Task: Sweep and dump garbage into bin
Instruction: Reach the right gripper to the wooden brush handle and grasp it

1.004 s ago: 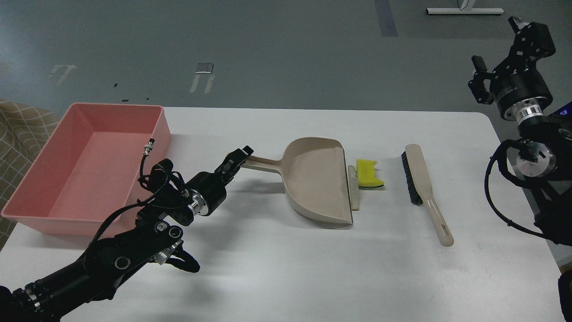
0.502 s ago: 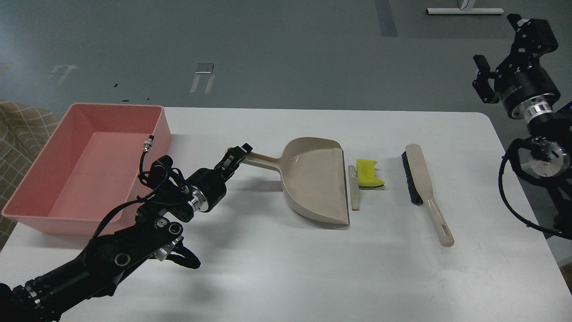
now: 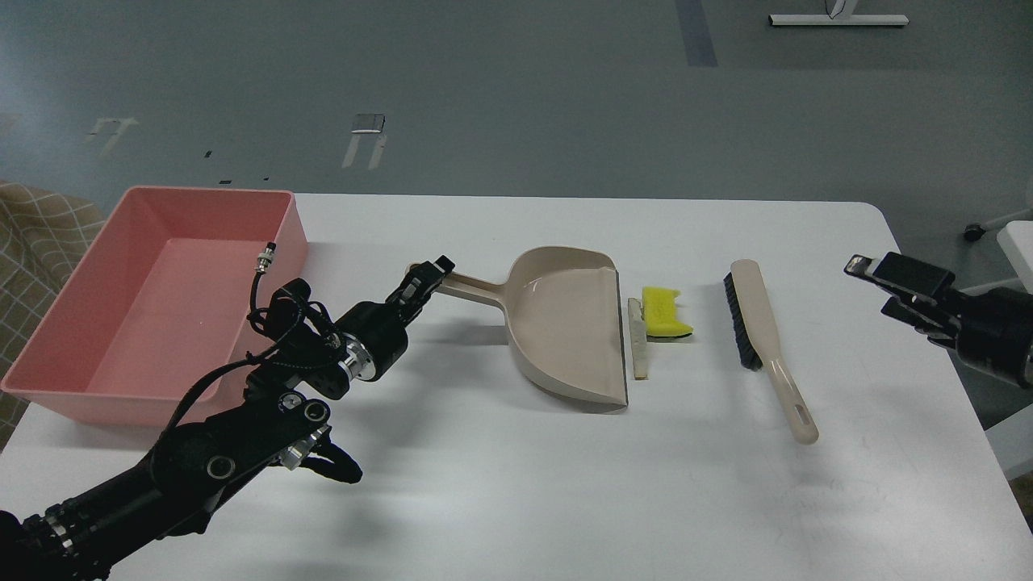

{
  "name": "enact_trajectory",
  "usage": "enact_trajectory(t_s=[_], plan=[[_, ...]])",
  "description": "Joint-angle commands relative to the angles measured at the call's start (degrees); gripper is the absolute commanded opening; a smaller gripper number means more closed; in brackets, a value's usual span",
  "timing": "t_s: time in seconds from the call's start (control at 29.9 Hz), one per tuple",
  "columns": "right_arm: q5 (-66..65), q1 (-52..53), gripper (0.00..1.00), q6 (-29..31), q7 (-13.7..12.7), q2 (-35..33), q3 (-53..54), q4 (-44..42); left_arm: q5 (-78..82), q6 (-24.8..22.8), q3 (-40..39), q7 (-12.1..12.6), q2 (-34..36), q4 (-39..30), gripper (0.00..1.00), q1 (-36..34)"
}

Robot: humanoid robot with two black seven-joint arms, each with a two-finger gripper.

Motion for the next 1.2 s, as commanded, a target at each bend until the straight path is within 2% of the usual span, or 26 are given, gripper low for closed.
enact_trajectory(t_s=[0.0, 0.17, 0.57, 1.04, 1.07, 1.17], plan=[[-6.89, -0.38, 1.0, -0.09, -0.66, -0.46, -2.77, 0.61, -0.43, -0.02, -0.13, -0.15, -1.33, 0.01, 0.0, 0.16], [-10.6, -2.05, 1.0, -0.44, -2.33, 0.85, -3.3, 0.97, -0.52, -0.02, -0.13, -0.15, -1.68, -0.08, 0.0, 0.25], [-10.6, -2.23, 0.99, -0.53, -2.77, 7.09, -3.48, 0.79, -0.52, 0.07, -0.13, -0.06, -2.21, -0.08, 0.0, 0.25], [-12.53, -3.19, 0.93, -0.7, -4.88, 10.79, -4.36, 0.0, -0.61, 0.68, -0.13, -0.06, -2.21, -0.08, 0.0, 0.16], [-12.53, -3.28, 0.92, -0.79, -4.88, 11.05, -4.44, 0.0, -0.61, 0.68, -0.13, -0.06, -2.21, -0.08, 0.0, 0.16], [-12.62, -3.63, 0.7, -0.88, -4.88, 12.02, -4.36, 0.09, -0.61, 0.68, -0.13, -0.06, -2.21, -0.08, 0.0, 0.16]])
